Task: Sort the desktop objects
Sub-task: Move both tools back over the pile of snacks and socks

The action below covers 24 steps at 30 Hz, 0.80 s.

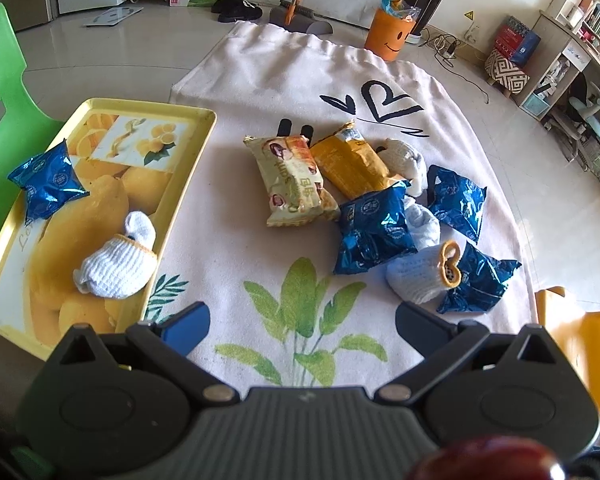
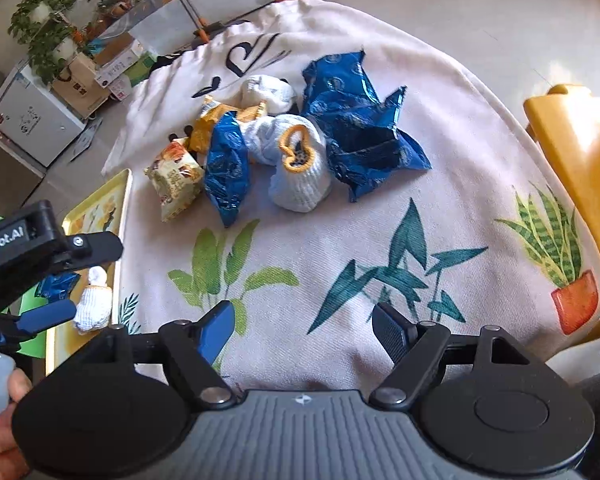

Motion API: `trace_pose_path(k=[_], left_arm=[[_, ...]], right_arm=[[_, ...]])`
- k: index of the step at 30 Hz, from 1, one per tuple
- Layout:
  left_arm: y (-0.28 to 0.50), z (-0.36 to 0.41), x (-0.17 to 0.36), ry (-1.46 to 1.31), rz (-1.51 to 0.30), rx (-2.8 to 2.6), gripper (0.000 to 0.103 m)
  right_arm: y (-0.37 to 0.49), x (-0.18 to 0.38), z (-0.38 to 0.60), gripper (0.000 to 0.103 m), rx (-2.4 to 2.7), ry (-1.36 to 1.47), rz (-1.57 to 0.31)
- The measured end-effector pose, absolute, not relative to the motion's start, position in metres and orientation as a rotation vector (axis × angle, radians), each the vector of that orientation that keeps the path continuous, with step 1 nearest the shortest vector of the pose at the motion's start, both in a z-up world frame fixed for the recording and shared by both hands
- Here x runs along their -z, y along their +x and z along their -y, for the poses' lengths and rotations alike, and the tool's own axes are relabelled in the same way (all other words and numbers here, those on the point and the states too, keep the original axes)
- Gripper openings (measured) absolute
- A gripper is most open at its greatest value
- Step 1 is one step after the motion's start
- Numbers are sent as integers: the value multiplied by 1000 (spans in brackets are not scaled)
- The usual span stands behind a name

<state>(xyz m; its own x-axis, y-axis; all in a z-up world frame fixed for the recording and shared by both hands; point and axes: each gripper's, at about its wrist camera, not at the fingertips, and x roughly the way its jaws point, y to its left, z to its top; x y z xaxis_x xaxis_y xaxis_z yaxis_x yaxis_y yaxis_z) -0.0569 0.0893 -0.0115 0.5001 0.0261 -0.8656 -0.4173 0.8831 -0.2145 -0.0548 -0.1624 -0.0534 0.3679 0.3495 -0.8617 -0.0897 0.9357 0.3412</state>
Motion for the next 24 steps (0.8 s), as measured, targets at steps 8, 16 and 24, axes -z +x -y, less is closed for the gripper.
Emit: trace_pose_path(k=[8, 16, 24], left_arm=[[-10, -82, 28, -448, -1040, -291, 102], [51, -76, 39, -502, -1028, -315, 102], [98, -77, 50, -489, -1022, -367, 102]], right_arm=[[-51, 57, 165, 77, -264, 305, -1172], [-45, 60, 165, 79, -259, 365, -1185], [-41, 61, 165, 80, -270, 398, -1204]])
